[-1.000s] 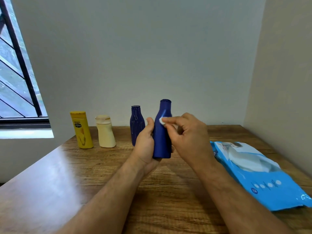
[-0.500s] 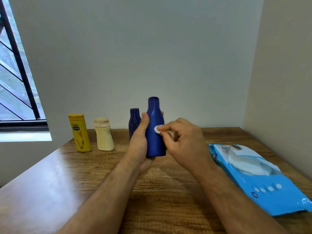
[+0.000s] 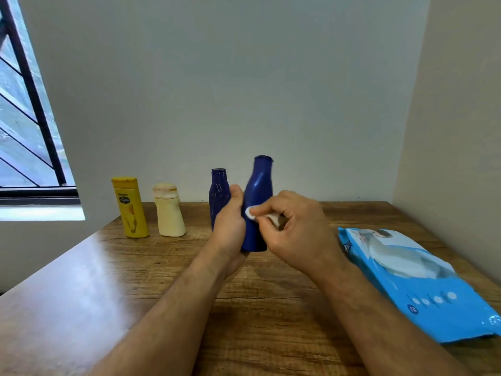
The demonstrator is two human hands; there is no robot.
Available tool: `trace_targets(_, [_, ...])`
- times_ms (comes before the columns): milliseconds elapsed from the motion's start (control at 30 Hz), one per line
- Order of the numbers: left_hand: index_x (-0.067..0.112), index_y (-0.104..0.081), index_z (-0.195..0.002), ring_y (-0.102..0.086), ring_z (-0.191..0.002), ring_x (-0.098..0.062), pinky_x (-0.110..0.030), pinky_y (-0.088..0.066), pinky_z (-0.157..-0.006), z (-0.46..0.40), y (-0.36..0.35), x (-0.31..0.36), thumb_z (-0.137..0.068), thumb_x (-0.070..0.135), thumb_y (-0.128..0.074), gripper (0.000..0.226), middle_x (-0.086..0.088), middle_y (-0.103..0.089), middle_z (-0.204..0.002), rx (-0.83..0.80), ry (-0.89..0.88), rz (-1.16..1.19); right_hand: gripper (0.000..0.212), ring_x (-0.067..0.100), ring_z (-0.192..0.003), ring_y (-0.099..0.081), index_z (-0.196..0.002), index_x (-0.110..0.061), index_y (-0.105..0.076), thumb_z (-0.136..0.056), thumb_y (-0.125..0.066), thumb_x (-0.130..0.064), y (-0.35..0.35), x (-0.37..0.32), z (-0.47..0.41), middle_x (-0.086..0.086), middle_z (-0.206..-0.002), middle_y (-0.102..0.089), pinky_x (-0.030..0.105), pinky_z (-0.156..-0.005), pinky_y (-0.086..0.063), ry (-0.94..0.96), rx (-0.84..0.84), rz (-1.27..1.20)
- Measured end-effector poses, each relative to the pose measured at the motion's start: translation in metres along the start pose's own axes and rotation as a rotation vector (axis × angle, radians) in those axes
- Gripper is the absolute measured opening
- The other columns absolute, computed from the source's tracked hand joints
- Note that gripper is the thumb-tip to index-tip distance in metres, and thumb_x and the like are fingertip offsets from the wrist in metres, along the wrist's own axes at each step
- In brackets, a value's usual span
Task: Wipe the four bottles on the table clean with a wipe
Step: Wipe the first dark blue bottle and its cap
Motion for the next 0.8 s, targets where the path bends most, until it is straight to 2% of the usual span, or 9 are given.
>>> trace_targets(33, [0.018,-0.075,-0.107,-0.065,-0.097,-0.036,-0.048,-0.052,-0.092,0.003,-0.004,-0.004,-0.1,0.062,-0.028,0.065,-0.023,-0.069,-0.11,-0.022,0.012,-0.059,0.014,0.0,-0.074,-0.059,-0.098,-0.022,-0.076,-0.086,-0.072,-0.017,0.007,0.0,-0.001,-0.01,-0.087,-0.065,0.007,-0.067,-0.044,-0.012,0.088,0.022])
trace_targets(100, [0.017,-0.074,-0.103,-0.06,-0.082,-0.034,-0.044,-0.051,-0.075,0.005,-0.011,-0.011,-0.1,0.062,-0.028,0.064,-0.02,-0.067,-0.094,-0.048,0.04,-0.14,0.015,-0.006,-0.074,-0.054,-0.103,-0.021,-0.075,-0.088,-0.071,-0.017,0.02,0.003,-0.002,-0.009,-0.09,-0.064,0.002,-0.07,-0.04,-0.055,0.249,0.04])
trace_targets(200, [0.01,-0.068,-0.108,-0.058,-0.067,-0.026,-0.039,-0.05,-0.062,0.005,-0.017,-0.017,-0.099,0.062,-0.027,0.067,-0.016,-0.064,-0.081,-0.055,0.068,-0.217,0.016,-0.007,-0.073,-0.053,-0.105,-0.02,-0.074,-0.089,-0.07,-0.016,0.029,0.012,-0.002,-0.006,-0.092,-0.063,0.0,-0.07,-0.04,-0.133,0.331,0.036])
trace_targets(300, [0.013,-0.071,-0.107,-0.067,-0.078,-0.025,-0.04,-0.057,-0.068,0.005,-0.016,-0.018,-0.101,0.059,-0.028,0.063,-0.014,-0.072,-0.09,-0.034,0.071,-0.163,0.016,-0.002,-0.077,-0.058,-0.099,-0.023,-0.076,-0.086,-0.072,-0.015,0.021,0.014,-0.003,-0.006,-0.092,-0.066,0.001,-0.071,-0.042,-0.136,0.23,0.041])
trace_targets(400, [0.014,-0.076,-0.091,-0.072,-0.088,-0.025,-0.041,-0.058,-0.081,0.004,-0.005,-0.013,-0.1,0.059,-0.032,0.063,-0.014,-0.074,-0.091,0.043,0.057,-0.053,0.016,0.002,-0.077,-0.063,-0.094,-0.025,-0.077,-0.082,-0.074,-0.015,0.0,0.009,-0.001,-0.01,-0.088,-0.068,0.01,-0.068,-0.049,-0.078,-0.004,-0.015])
trace_targets(500, [0.011,-0.071,-0.092,-0.07,-0.085,-0.028,-0.044,-0.056,-0.085,0.003,0.004,-0.007,-0.1,0.057,-0.035,0.06,-0.013,-0.071,-0.084,0.121,0.034,-0.011,0.016,0.004,-0.078,-0.064,-0.095,-0.026,-0.078,-0.082,-0.074,-0.017,-0.01,0.006,0.001,-0.011,-0.088,-0.069,0.016,-0.07,-0.053,-0.06,-0.139,-0.027])
trace_targets(600, [0.014,-0.072,-0.097,-0.069,-0.085,-0.028,-0.047,-0.055,-0.084,0.006,-0.001,-0.007,-0.1,0.058,-0.033,0.059,-0.013,-0.073,-0.088,0.085,0.058,-0.027,0.016,0.003,-0.076,-0.061,-0.099,-0.028,-0.077,-0.086,-0.073,-0.019,-0.001,0.007,-0.001,-0.012,-0.084,-0.065,0.009,-0.068,-0.047,-0.05,-0.026,0.02])
trace_targets(700, [0.015,-0.07,-0.107,-0.064,-0.07,-0.022,-0.039,-0.054,-0.062,0.009,-0.012,-0.009,-0.101,0.06,-0.03,0.06,-0.01,-0.072,-0.085,0.002,0.058,-0.11,0.018,-0.004,-0.078,-0.057,-0.107,-0.026,-0.075,-0.091,-0.07,-0.021,0.016,0.01,-0.004,-0.01,-0.091,-0.065,0.002,-0.073,-0.041,-0.09,0.166,0.035])
trace_targets(800, [0.014,-0.068,-0.109,-0.061,-0.066,-0.019,-0.036,-0.051,-0.056,0.01,-0.02,-0.013,-0.101,0.059,-0.028,0.061,-0.006,-0.069,-0.078,-0.057,0.063,-0.196,0.02,-0.006,-0.082,-0.057,-0.112,-0.021,-0.074,-0.094,-0.067,-0.021,0.033,0.018,-0.003,-0.006,-0.096,-0.066,-0.003,-0.075,-0.039,-0.17,0.322,0.001])
Point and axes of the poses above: each hand's wrist, its own z-axis away from the middle knuckle, its own y-axis out of the back of the hand, x = y × z, the point moved 8 cm from there along -z, towards the middle knuckle
